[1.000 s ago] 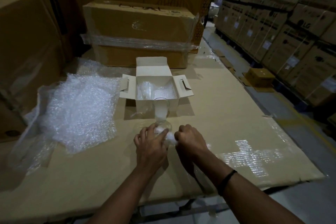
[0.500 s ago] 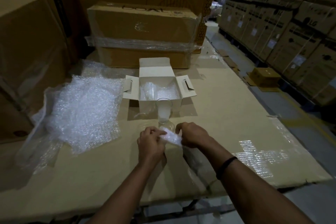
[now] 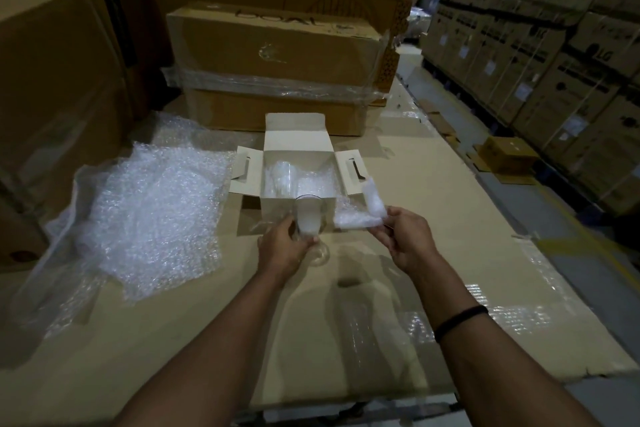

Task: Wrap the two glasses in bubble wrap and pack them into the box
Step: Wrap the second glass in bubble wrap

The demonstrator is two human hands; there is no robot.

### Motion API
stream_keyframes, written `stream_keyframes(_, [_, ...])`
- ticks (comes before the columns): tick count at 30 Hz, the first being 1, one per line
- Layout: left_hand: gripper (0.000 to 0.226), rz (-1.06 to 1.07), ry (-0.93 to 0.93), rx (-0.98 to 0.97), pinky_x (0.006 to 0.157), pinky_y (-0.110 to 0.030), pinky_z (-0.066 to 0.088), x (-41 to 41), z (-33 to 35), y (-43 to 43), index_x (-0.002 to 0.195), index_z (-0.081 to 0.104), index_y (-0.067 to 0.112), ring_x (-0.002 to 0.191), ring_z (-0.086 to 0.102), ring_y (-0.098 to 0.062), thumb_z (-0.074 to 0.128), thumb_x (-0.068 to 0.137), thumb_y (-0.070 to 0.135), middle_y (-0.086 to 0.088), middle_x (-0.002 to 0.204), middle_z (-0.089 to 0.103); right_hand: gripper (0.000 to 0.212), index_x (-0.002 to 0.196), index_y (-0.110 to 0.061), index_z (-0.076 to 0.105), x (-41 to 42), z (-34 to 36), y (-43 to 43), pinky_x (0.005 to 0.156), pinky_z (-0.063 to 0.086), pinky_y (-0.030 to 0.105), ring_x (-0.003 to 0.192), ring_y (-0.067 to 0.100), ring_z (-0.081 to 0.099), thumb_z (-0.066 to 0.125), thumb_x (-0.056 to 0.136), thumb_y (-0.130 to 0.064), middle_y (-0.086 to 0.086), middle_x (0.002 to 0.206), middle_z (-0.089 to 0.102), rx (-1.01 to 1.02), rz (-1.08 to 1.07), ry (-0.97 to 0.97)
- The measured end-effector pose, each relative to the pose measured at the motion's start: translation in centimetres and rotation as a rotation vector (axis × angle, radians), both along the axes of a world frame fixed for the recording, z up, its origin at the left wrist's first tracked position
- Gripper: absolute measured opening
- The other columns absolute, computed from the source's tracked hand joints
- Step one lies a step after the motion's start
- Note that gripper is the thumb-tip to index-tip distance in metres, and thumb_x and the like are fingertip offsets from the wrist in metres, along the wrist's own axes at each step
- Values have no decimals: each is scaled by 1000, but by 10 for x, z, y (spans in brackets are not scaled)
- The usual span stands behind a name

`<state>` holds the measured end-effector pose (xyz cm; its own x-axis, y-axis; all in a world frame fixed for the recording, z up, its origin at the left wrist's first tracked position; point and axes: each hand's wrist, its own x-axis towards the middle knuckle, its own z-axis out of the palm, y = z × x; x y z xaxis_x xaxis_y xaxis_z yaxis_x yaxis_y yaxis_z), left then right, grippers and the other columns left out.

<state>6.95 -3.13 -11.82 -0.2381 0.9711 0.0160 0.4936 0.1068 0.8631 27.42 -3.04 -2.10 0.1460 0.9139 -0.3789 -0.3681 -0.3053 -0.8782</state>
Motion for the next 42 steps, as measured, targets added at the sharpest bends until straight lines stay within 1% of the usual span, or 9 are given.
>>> stream_keyframes(4, [43,-9,81,67,73,-33,51,-2,-10,1,97,63,33,87,60,-17,72,67,61,7,93,67,41,109,3,66,-15,6,9,75,57,25,87,24,65,48,77,22,18,100,70,155,183,2])
stream_keyframes(10, [60,11,46,51,86,-40,53,-2,-14,6,116,59,45,97,63,-20,67,61,70,7,102,70,25,104,-12,72,-50,-1,33,76,57,33,82,20,69,76,80,-13,6,109,69,603,224,-942])
stream_keyframes(13, [54,6,38,45,85,-37,52,-1,-11,6,118,61,43,99,63,-17,73,68,61,7,107,69,21,106,-21,74,-59,-3,41,67,50,28,84,15,62,72,86,-22,-3,127,54,872,381,-1457])
stream_keyframes(17, [42,10,76,59,83,-43,52,-1,-9,6,101,61,43,93,61,-17,74,65,62,15,94,67,34,116,-29,70,-61,6,55,68,40,27,101,21,54,61,87,-14,-6,119,63,880,758,-1826])
stream_keyframes(25, [53,16,43,52,90,-45,50,-2,-11,7,110,67,36,101,60,-23,77,63,59,11,99,64,37,124,-24,66,-67,44,57,96,48,37,114,22,58,56,93,-40,0,127,65,543,1222,-1664])
stream_keyframes(28, [28,-4,101,61,84,-42,49,-2,-7,4,85,61,46,94,58,-24,76,65,59,19,83,57,24,111,-26,72,-74,40,60,89,51,38,103,26,63,57,94,-33,3,114,70,521,1163,-1708])
stream_keyframes(34, [45,-1,99,71,80,-44,52,0,-4,3,92,56,35,86,60,-16,65,64,70,14,83,63,14,86,-15,66,-91,19,52,68,47,32,88,27,62,75,77,-22,4,90,68,659,725,-1783])
stream_keyframes(37, [44,9,112,41,82,-43,52,0,-4,3,97,57,44,92,59,-20,62,63,73,8,92,64,22,81,-22,52,-92,11,53,55,33,28,82,23,58,71,79,-12,1,87,65,670,758,-1639])
stream_keyframes(42, [48,12,133,45,85,-45,50,2,-2,5,107,66,34,96,60,-24,74,69,62,2,100,68,33,108,-24,69,-74,22,63,75,47,24,99,12,63,69,83,-3,-7,112,68,717,850,-1437])
